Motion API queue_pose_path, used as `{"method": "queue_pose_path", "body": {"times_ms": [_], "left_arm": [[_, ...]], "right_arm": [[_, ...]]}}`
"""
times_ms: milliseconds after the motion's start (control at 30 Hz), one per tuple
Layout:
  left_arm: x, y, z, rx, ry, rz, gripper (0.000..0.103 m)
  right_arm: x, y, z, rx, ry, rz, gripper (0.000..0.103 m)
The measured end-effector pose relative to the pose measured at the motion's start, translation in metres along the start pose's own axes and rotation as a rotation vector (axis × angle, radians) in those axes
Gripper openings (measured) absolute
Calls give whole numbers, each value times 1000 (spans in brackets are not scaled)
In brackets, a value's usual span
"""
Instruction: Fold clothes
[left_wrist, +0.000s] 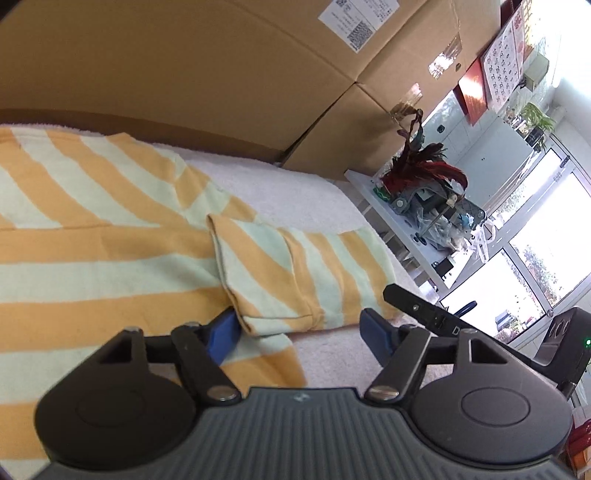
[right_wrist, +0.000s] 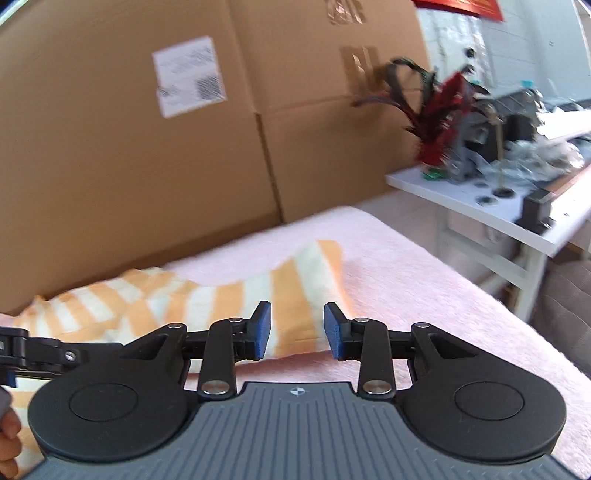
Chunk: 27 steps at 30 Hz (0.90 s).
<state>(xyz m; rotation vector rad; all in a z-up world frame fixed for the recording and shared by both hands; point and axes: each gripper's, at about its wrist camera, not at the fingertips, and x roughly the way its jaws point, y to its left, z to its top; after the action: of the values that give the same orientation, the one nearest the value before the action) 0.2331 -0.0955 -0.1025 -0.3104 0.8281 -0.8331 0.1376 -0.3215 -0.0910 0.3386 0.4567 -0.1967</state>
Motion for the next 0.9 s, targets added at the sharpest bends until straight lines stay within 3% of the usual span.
{"method": "queue_pose_path", "body": {"times_ms": [67, 300, 367, 533, 600, 633, 700, 767, 833, 867, 900], "left_arm": [[2, -4, 0, 16, -14, 15, 67], [7, -13, 5, 72, -68, 41, 8], [9, -14, 7, 90, -78, 55, 2], [13, -10, 5, 93, -60, 96, 2], [13, -9, 3, 108, -50, 107, 7], [13, -9, 2, 116, -52, 119, 13], [12, -9, 0, 121, -56, 108, 53], [14, -12, -1, 131, -64, 104, 62], [18, -18, -2, 158, -75, 119, 52], [21, -22, -3, 193, -82, 145, 23], [23, -24, -3, 213, -82, 158, 2]], "right_arm": [[1, -11, -1, 56, 12, 1, 34], [-1, -39, -4, 233, -23, 83, 35], [-1, -45, -5, 279, -35, 76, 37], [-2, -51, -7, 325, -53, 89, 39], [-4, -51, -8, 332, -63, 93, 41], [-4, -52, -9, 334, -64, 94, 41], [-3, -52, -9, 337, -64, 97, 41], [-3, -53, -9, 338, -62, 100, 42], [-2, -53, -10, 338, -59, 104, 42], [-2, -54, -10, 339, -59, 105, 42], [-2, -54, -10, 341, -60, 107, 42]]}}
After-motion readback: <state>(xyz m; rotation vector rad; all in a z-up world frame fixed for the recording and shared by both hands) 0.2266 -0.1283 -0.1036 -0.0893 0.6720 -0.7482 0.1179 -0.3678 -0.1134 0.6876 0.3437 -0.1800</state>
